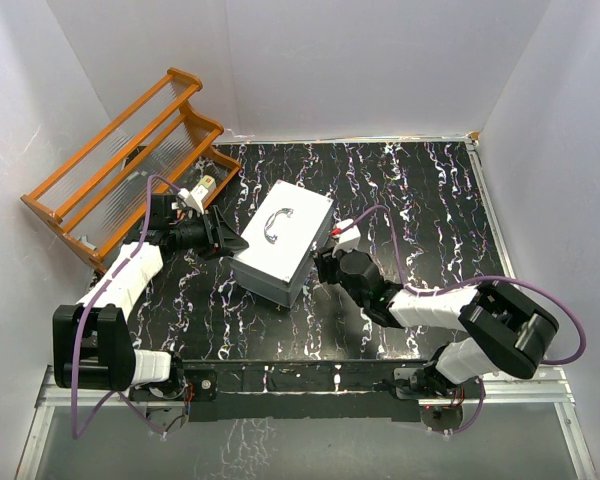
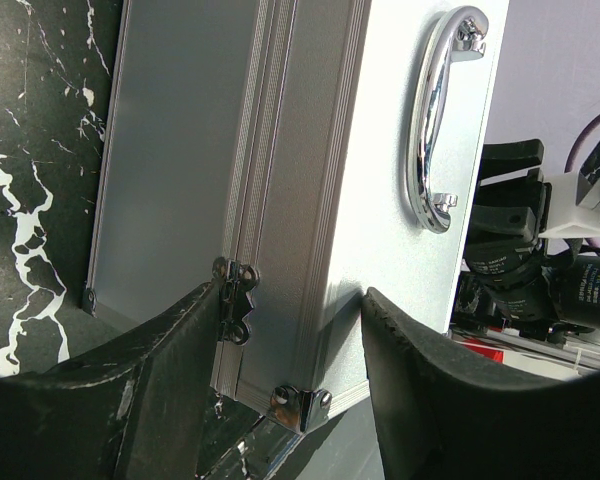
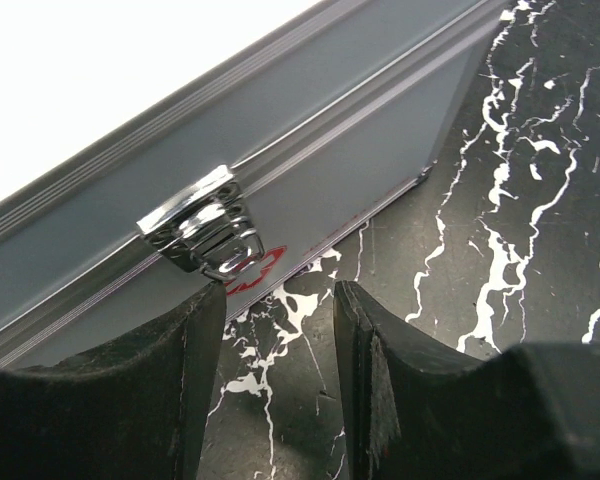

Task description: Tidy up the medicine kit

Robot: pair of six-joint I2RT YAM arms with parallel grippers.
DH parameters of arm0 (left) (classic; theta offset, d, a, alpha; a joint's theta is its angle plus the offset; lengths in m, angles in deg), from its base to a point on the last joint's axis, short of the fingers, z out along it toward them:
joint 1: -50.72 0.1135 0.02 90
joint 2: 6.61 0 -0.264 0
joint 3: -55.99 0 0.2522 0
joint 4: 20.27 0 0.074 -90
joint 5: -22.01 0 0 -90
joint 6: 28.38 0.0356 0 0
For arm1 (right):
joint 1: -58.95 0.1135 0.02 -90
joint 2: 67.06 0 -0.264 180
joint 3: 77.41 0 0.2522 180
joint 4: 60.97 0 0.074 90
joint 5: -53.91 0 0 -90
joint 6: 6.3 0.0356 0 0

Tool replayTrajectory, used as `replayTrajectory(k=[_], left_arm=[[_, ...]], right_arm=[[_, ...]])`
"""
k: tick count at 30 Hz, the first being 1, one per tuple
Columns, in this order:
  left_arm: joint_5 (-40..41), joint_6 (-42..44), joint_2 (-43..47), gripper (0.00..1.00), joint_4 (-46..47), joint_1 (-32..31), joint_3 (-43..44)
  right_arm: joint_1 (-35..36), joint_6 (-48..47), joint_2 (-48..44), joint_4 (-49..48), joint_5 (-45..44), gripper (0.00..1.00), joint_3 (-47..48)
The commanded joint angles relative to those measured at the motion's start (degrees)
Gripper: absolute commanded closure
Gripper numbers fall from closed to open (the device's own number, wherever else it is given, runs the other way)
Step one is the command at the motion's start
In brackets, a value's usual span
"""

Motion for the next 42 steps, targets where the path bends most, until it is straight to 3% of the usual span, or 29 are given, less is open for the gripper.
replayTrajectory(k=[1, 6, 13, 22, 32, 42], left_arm=[[7.65, 3.3, -1.74, 0.64, -6.72, -0.58, -3.04], [7.65, 3.37, -1.84, 0.64, -6.85, -0.58, -2.92], [7.56, 3.57, -1.8, 0.64, -7.2, -0.58, -2.73], [7.12, 3.13, -1.93, 0.65, -7.07, -0.59, -2.1], [7.02, 3.2, -1.99, 0.65, -7.38, -0.58, -1.96], [7.04, 3.26, -2.17, 0.67, -7.5, -0.58, -2.07]], right_arm=[[0.24, 2.64, 0.18, -5.41, -6.87, 0.58, 1.7], [0.29, 2.7, -0.35, -5.67, -7.84, 0.6, 0.28], [0.47, -1.69, -1.26, -7.15, 1.58, 0.61, -0.94], [0.72, -1.79, 0.51, -9.1, 3.91, 0.6, 0.48], [1.62, -1.64, 1.31, -10.09, -5.59, 0.61, 0.52], [2.35, -2.1, -1.55, -9.61, -12.22, 0.81, -1.83]])
